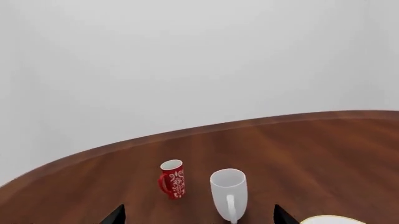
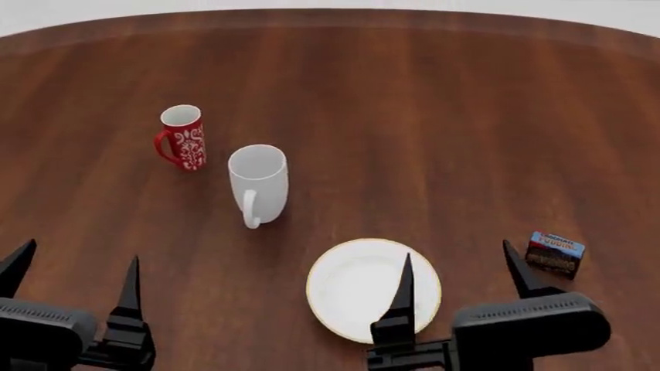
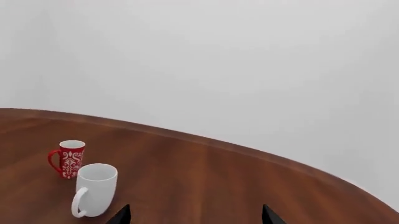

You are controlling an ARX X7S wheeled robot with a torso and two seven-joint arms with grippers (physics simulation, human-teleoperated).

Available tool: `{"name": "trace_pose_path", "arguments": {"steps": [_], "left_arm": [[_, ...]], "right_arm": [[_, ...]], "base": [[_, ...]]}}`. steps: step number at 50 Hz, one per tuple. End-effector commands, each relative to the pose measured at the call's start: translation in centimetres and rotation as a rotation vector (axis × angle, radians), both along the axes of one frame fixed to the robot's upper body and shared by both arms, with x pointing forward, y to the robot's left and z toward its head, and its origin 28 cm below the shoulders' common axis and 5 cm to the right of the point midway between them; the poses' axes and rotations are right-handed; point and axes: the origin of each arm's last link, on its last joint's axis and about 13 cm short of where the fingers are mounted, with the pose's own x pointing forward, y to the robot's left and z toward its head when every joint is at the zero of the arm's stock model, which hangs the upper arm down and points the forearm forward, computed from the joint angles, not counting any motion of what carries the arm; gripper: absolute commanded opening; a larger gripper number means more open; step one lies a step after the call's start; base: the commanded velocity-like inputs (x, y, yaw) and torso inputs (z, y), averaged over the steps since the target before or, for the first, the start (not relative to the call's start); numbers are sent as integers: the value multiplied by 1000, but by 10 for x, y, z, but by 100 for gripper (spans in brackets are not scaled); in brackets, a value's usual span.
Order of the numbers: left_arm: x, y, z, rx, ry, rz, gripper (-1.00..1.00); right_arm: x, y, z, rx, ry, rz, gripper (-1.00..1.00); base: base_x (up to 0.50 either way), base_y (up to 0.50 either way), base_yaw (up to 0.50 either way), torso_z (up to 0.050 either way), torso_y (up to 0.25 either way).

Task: Put the white mug on the plate.

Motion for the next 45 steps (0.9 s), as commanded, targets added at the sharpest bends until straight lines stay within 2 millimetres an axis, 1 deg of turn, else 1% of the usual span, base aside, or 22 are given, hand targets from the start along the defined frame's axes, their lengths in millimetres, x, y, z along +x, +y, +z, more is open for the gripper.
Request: {"name": "trace_pose_path", "arguments": {"steps": [1,26,40,41,42,44,45], "left_arm": [[-1,1,0,4,4,5,100],[-2,2,1,11,2,14,100],[-6,1,1,15,1,12,100],[-6,1,0,16,3,11,100],[-6,1,0,15,3,11,100],[-7,1,0,14,3,12,100],[-7,1,0,15,2,12,100]], "right_arm": [[4,3,-1,17,-2,20,100],[7,4,0,53,-20,24,100],[5,3,-2,72,-21,1,100],[5,3,-3,59,-26,-10,100],[7,3,-4,72,17,-17,100],[5,2,-2,79,-34,-4,100],[5,2,-3,66,-23,-11,100]], "base": [[0,500,0,0,0],[0,500,0,0,0],[0,500,0,0,0],[0,266,0,0,0],[0,0,0,0,0],[0,-9,0,0,0],[0,-5,0,0,0]]}}
